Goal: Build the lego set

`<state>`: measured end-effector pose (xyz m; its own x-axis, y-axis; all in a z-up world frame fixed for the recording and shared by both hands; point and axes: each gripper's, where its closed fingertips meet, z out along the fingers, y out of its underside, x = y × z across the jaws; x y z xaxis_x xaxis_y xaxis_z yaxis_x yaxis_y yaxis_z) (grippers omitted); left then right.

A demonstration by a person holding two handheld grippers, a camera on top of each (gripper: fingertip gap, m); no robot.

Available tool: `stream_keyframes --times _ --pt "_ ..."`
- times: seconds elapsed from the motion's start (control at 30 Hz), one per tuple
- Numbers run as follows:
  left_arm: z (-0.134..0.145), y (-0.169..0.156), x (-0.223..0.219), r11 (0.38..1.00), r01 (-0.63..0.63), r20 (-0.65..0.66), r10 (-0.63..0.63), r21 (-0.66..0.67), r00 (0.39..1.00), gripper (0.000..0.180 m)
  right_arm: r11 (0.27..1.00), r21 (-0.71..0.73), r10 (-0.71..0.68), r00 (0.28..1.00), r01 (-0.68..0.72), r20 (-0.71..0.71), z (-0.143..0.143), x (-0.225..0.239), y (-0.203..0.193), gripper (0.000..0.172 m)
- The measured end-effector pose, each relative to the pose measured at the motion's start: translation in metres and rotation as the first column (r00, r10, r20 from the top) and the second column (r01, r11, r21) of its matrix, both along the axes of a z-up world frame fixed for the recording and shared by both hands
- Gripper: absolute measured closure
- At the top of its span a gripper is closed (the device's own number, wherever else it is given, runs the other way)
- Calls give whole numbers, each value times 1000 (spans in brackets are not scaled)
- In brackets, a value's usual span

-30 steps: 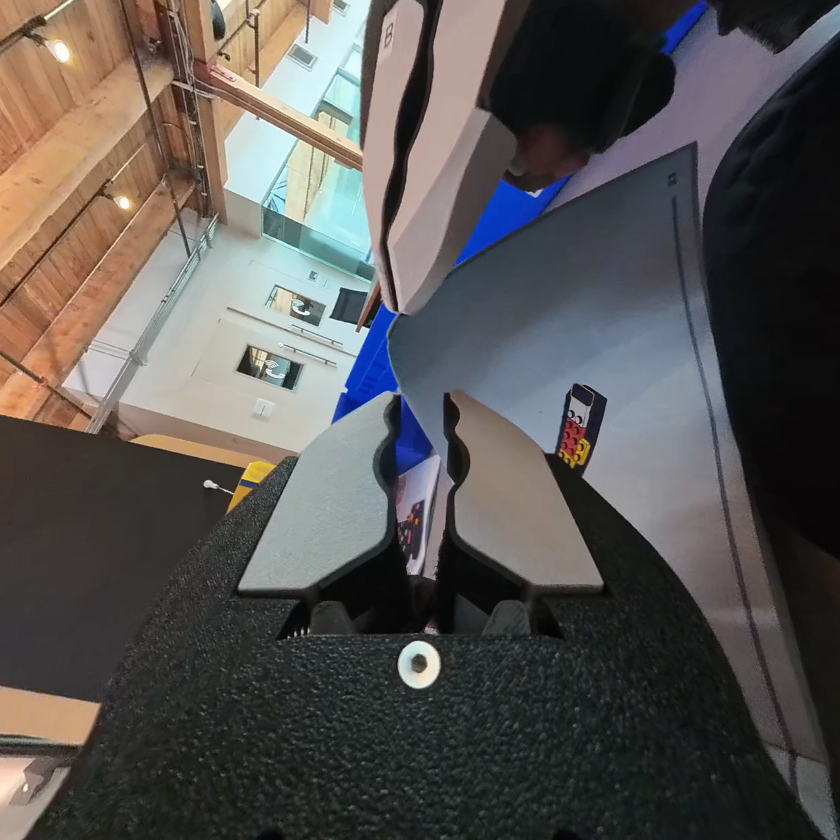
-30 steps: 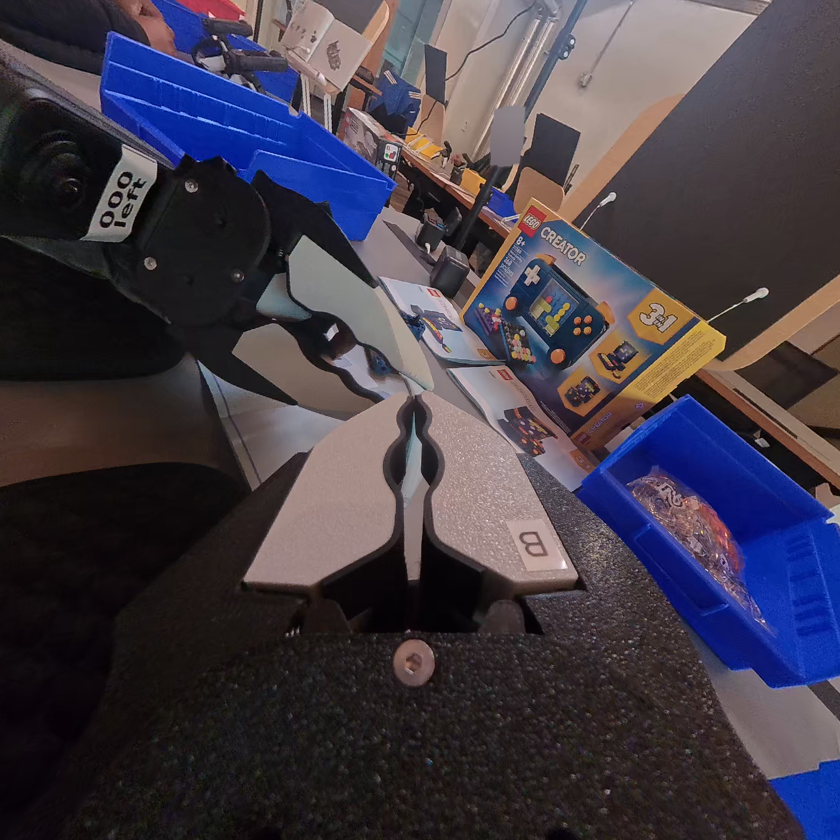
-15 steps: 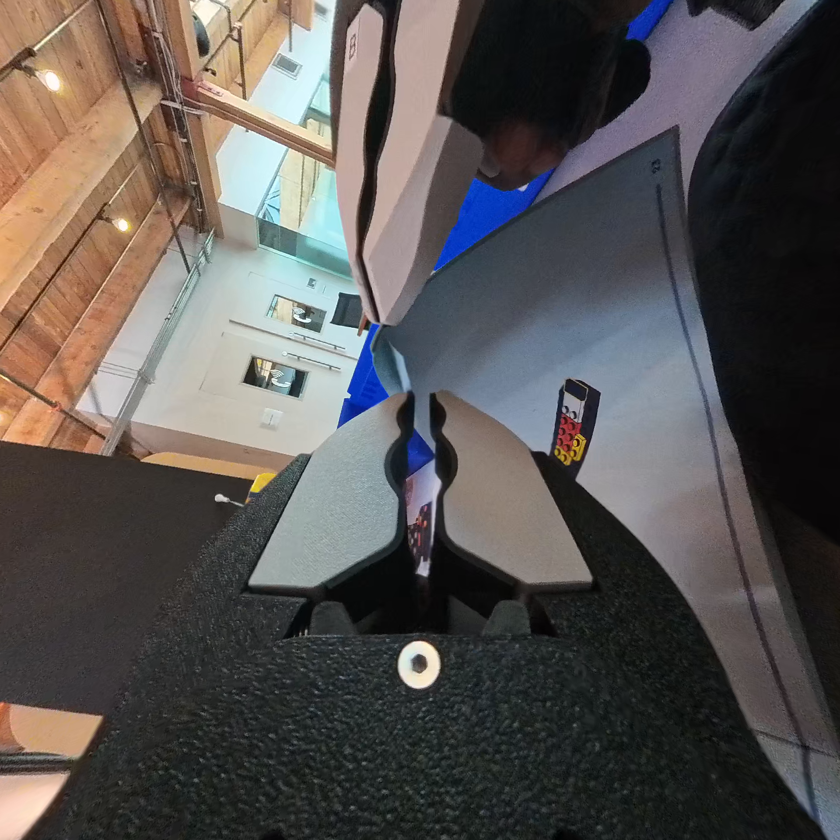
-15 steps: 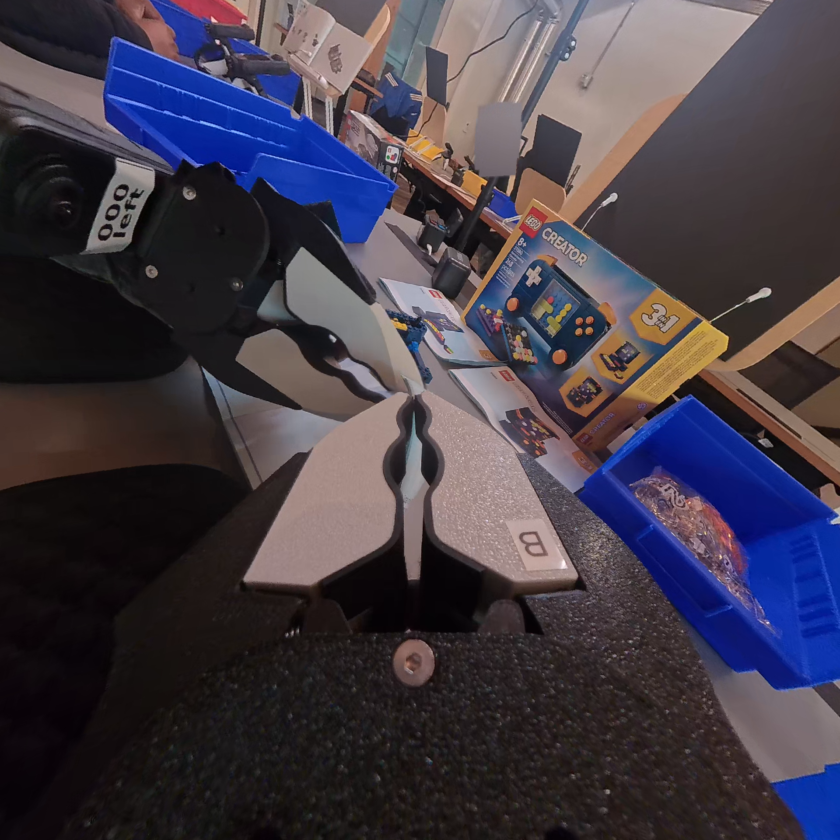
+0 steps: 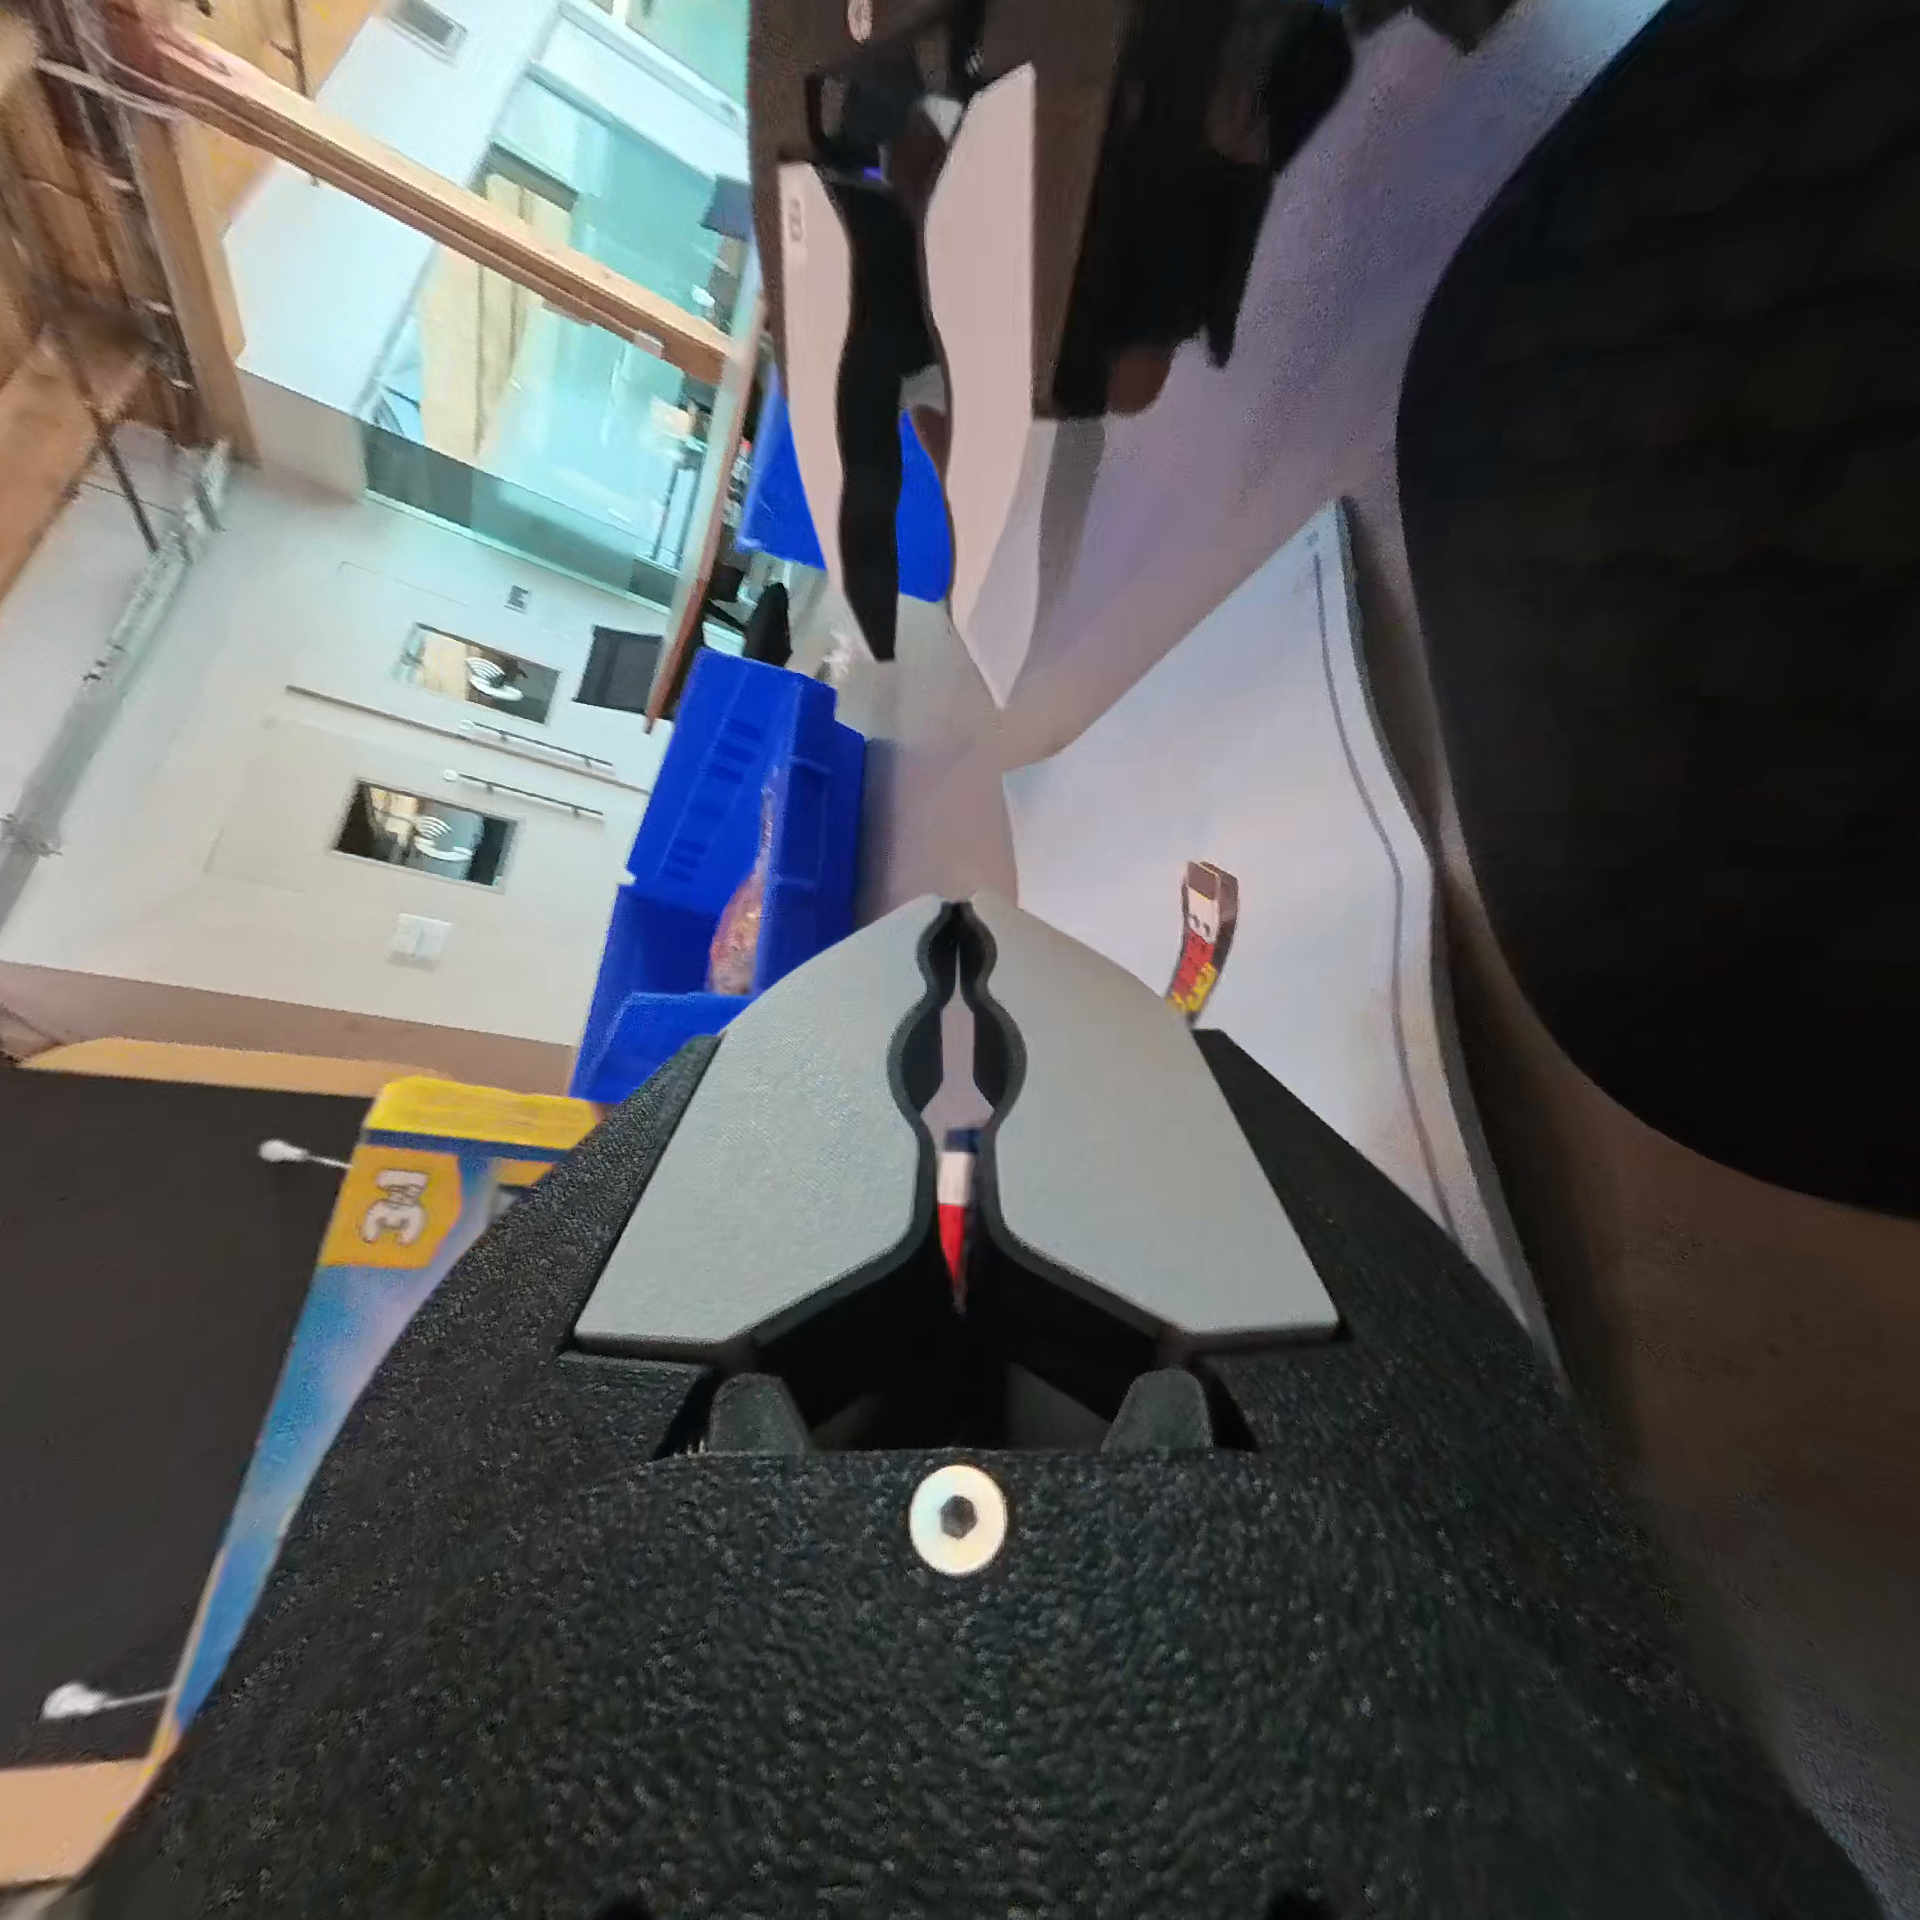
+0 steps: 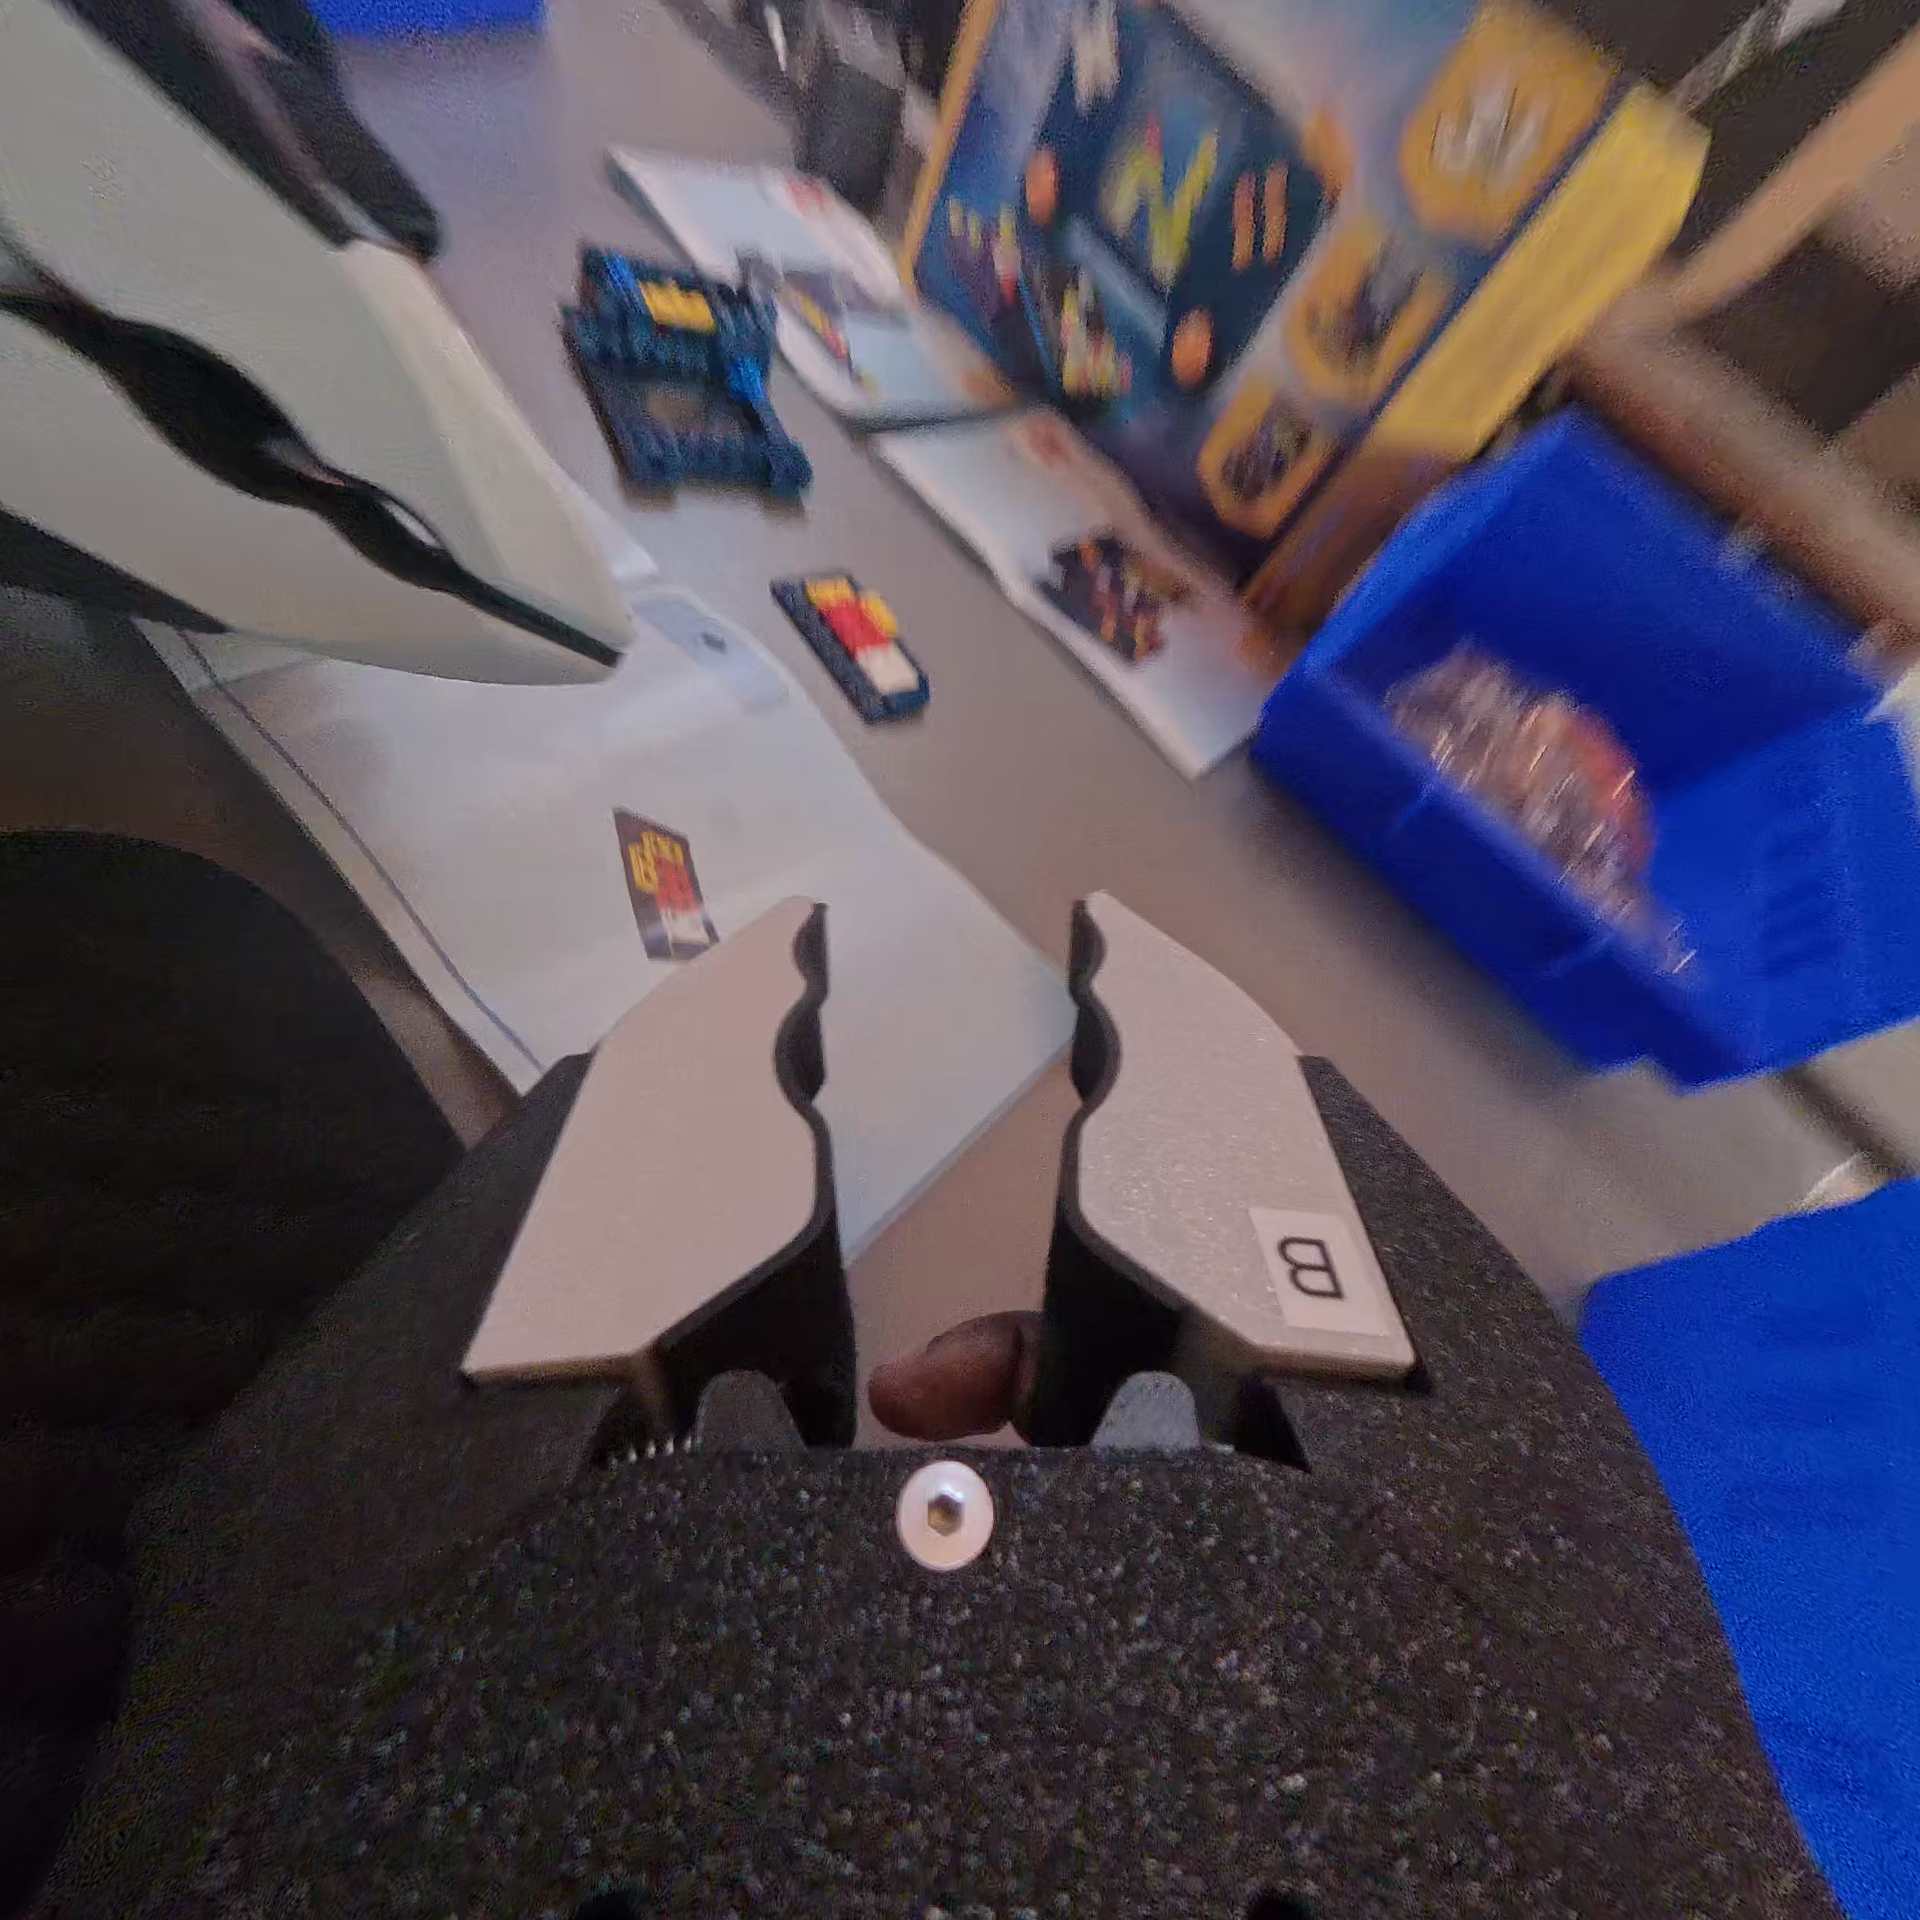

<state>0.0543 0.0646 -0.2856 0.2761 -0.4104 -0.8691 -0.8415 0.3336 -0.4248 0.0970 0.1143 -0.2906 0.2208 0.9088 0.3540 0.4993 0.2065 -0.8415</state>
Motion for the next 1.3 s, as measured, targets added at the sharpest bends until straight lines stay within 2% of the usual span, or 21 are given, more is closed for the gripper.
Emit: stream_keyframes --times 0.07,0.13,0.17,0.23,0.27,0.37,0.5,0.63,0.67,0.7,0.73,0.8,0.87,0.93,1.0,1.07,1.13,1.2,1.27,1.3 --pt "-27 4 -10 987 -70 -54 62 -146 997 179 985 -171 -11 996 26 85 -20 3 2 112" --pt "-52 4 -19 957 -124 -112 97 -263 989 178 975 -215 -14 988 46 151 -35 -1 6 103" --pt "-66 1 -22 927 -147 -127 109 -344 986 179 969 -241 2 978 48 206 -45 -3 5 92" --pt "-68 2 -21 906 -163 -35 163 -390 986 180 944 -323 41 946 69 323 -66 -5 1 70" --pt "-68 2 -21 896 -161 -4 175 -415 985 180 920 -386 62 945 70 321 -70 -9 -4 71" --pt "-69 1 -21 861 -121 121 206 -494 971 180 914 -396 60 935 90 350 -72 -12 -7 73" --pt "-69 1 -20 846 -102 152 210 -524 966 180 911 -400 53 931 103 361 -70 -13 -12 85" --pt "-68 2 -21 846 -106 161 220 -523 962 178 931 -365 148 930 -17 336 -66 -26 -31 159" --pt "-68 2 -22 843 -105 170 226 -527 959 176 941 -335 159 927 -39 339 -66 -28 -34 170" --pt "-67 2 -22 839 -99 179 227 -535 957 174 948 -314 167 926 -55 340 -66 -30 -37 172" --pt "-64 2 -22 842 -88 202 226 -532 953 167 951 -300 176 924 -71 339 -65 -31 -39 171" --pt "-49 5 -25 882 -67 251 205 -466 946 133 969 -221 180 934 -114 308 -54 -35 -43 171" --pt "-32 7 -32 926 -67 226 160 -372 961 115 980 -81 196 935 -179 297 -39 -37 -49 172" --pt "-18 6 -34 959 -40 201 100 -282 974 121 955 149 194 918 -258 345 -24 -39 -53 172" --pt "-8 3 -33 985 -16 135 40 -174 990 135 855 387 148 878 -345 455 -15 -41 -57 171" --pt "-1 0 -32 999 -12 3 12 -34 1000 149 768 504 90 845 -396 527 -12 -44 -60 171" --pt "-1 -2 -31 999 -14 -120 20 50 993 166 724 554 73 845 -410 529 -5 -49 -65 171" --pt "-1 -5 -34 995 -24 -161 40 99 986 173 726 579 89 886 -371 456 7 -54 -67 170" --pt "4 -7 -42 993 -42 -119 55 110 991 174 790 538 177 950 -292 256 28 -58 -73 157" --pt "6 -8 -48 993 -57 -82 66 103 994 175 839 487 208 970 -242 124 41 -59 -75 146"
